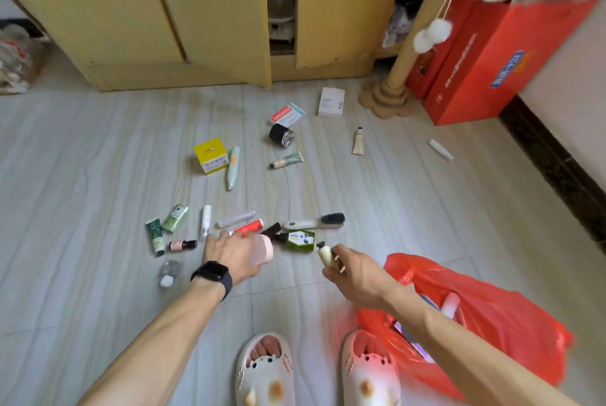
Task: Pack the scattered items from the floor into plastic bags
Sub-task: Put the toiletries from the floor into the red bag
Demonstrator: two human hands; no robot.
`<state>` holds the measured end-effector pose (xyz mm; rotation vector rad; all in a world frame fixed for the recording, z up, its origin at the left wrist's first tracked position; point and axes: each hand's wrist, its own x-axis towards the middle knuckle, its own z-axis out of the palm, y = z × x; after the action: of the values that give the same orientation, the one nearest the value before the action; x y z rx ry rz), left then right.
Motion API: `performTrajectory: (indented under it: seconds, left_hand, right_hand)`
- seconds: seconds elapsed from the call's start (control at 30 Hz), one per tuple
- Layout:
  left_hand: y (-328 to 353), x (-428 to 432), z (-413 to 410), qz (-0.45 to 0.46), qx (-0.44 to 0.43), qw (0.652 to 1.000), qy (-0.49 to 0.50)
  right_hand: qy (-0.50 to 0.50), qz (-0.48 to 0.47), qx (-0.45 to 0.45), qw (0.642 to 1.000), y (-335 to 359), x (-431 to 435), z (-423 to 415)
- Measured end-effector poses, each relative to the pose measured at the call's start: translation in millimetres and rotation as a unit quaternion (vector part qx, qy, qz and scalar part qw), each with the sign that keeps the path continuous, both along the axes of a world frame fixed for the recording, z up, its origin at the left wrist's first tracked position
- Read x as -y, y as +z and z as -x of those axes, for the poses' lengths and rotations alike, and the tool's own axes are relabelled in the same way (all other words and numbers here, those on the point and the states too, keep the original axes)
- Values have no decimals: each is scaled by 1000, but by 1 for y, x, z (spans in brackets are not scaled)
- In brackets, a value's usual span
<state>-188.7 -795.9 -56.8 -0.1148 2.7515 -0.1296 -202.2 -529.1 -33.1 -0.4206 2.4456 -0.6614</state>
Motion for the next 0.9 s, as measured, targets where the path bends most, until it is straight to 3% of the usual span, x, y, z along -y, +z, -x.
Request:
performTrajectory:
  seconds: [0.2, 0.4, 0.53, 0.7, 0.9]
  left_hand:
    - [121, -73, 36, 9, -106, 986, -126]
    - [176, -193, 32, -31, -160, 938, -307]
    - [165, -265, 13, -58, -135, 912, -383]
    - [97, -330, -16, -116, -48, 920, -370]
    - [26, -348, -39, -2, -16, 913, -408]
  right_hand:
    - [-143, 65, -104, 982, 70, -89, -36]
    - [-249, 65, -114, 960, 93, -174, -78]
    - [-330, 67, -111, 935, 91, -215, -101]
    - [-448, 99, -67, 886, 64, -242, -119]
    - [-512, 105, 0, 852, 7, -247, -135]
